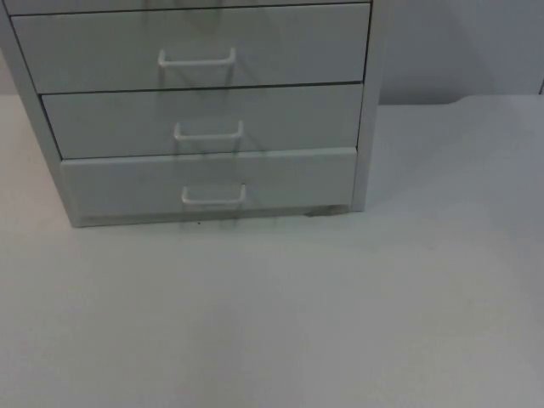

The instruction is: Open the drawer with the left hand, place the block into the drawer with the right hand, then close the drawer with the left hand.

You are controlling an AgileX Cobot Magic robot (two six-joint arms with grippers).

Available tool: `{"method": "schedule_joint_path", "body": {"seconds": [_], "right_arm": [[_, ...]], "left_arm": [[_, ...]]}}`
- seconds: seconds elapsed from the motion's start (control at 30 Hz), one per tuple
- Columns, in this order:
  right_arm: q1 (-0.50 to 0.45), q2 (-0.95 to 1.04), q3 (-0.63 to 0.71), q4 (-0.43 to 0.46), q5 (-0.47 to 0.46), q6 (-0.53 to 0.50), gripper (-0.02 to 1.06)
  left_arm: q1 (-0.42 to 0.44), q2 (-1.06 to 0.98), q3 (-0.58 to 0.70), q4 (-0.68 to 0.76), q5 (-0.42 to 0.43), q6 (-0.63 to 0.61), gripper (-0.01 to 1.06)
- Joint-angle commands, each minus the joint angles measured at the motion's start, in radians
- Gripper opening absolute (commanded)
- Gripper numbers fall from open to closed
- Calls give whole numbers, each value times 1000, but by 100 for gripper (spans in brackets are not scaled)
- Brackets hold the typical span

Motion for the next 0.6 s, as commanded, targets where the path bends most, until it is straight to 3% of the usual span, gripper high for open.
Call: {"method": "schedule_joint_path", "body": {"seconds": [0.0,0.17,0.37,0.57], "right_arm": [[0,-77,2,-12,56,-9,75],[0,-215,2,-55,101,6,75],[0,-326,4,-117,161,56,75],[0,-408,9,-177,280,114,75]], "left_arm": [[2,-12,5,-12,71,13,0],[2,-12,65,-23,169,20,0],[2,-12,103,-23,163,62,0],[2,-12,103,-30,163,108,0]]}}
